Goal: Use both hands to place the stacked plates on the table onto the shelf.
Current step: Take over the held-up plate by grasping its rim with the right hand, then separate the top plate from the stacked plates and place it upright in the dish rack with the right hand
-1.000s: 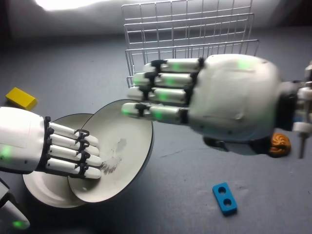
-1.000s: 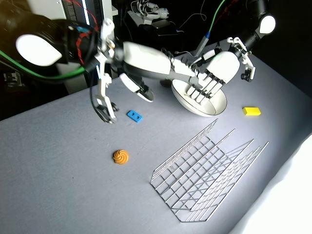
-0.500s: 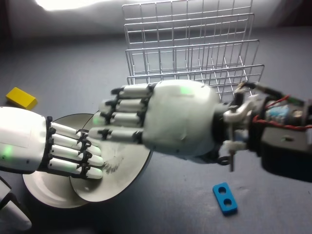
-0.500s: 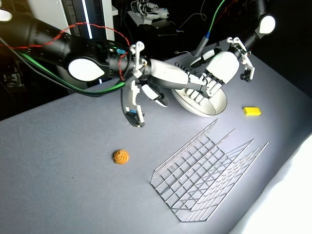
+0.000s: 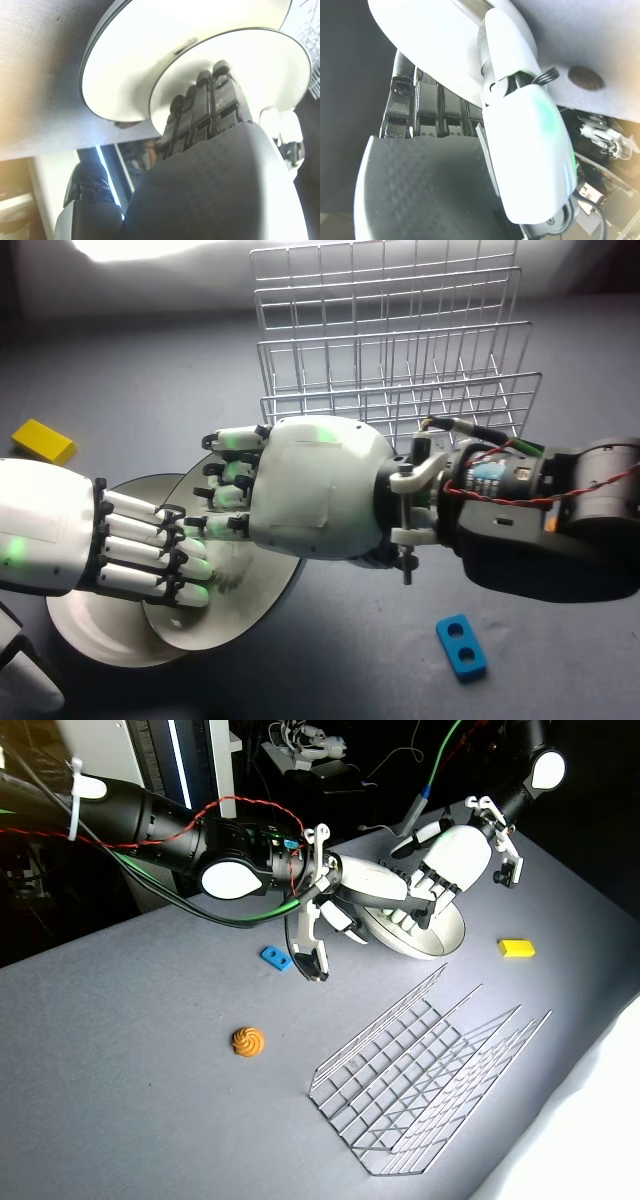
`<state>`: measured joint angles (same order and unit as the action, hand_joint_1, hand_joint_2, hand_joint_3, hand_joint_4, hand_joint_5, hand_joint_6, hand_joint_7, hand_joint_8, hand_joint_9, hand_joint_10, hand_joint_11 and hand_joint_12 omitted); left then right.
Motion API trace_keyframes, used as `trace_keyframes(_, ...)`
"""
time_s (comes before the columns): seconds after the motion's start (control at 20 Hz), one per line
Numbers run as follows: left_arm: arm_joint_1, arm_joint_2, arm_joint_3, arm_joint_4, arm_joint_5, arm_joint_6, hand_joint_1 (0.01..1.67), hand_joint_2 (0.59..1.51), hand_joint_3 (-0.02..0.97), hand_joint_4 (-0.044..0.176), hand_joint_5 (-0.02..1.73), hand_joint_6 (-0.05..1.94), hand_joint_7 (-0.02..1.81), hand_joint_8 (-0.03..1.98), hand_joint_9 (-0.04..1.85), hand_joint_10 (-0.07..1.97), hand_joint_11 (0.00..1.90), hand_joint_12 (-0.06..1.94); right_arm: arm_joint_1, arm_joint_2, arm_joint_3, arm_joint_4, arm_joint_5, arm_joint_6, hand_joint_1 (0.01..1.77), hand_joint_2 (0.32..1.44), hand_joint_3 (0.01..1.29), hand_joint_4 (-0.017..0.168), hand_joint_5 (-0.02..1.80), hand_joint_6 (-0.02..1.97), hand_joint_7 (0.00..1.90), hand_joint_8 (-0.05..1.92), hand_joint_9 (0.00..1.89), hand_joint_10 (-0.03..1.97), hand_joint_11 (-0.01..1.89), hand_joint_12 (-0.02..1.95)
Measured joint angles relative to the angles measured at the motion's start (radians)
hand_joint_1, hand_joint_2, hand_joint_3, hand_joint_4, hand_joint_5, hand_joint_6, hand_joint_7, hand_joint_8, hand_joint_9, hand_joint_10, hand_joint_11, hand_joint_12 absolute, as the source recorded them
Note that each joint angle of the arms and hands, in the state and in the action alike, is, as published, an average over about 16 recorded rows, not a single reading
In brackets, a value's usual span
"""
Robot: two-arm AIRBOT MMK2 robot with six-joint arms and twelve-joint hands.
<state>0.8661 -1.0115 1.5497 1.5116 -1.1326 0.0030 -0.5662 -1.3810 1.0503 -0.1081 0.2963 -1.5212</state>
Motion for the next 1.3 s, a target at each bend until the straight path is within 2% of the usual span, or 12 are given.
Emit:
trace_keyframes(0.3,0.0,0.001,0.0,0.0,0.0,0.0,0.02,1.113,0.019,-0.002,0.03,0.0,-0.01,-0.02,0.02,0.01,0.01,0.01,0.0,-0.042,0.043,0.005,0.007,-0.003,1.32,1.11,0.02,0.004,0.53,0.08,0.59,0.06,0.64,0.07,0.25,1.2)
trace_keyframes(0.55,0.0,0.002,0.0,-0.001,-0.002,0.0,0.02,1.115,0.019,-0.002,0.04,0.0,0.0,-0.02,0.02,0.01,0.01,0.01,-0.001,-0.057,0.057,0.003,0.025,-0.009,1.31,1.06,0.01,0.001,0.68,0.24,0.73,0.26,0.79,0.36,0.47,1.23)
trace_keyframes(0.8,-0.008,0.003,0.007,-0.004,-0.006,-0.002,0.02,1.116,0.019,0.0,0.06,0.0,0.01,-0.01,0.02,0.01,0.01,0.01,-0.002,-0.062,0.06,-0.002,0.049,-0.016,1.3,1.01,0.01,-0.002,0.78,0.39,0.85,0.48,0.93,0.57,0.67,1.26)
trace_keyframes(1.1,-0.056,0.011,0.02,-0.008,-0.009,-0.016,0.02,1.117,0.019,0.002,0.08,0.01,0.04,0.0,0.03,0.01,0.01,0.01,0.001,-0.063,0.057,-0.002,0.065,-0.023,1.29,0.96,0.01,-0.006,0.84,0.52,0.93,0.7,1.03,0.76,0.82,1.27)
trace_keyframes(1.3,-0.109,0.021,0.045,-0.009,-0.01,-0.041,0.02,1.117,0.019,0.003,0.09,0.01,0.05,0.0,0.04,0.01,0.01,0.01,0.009,-0.056,0.038,0.001,0.061,-0.023,1.29,0.95,0.01,-0.006,0.88,0.53,0.97,0.76,1.08,0.67,0.85,1.27)
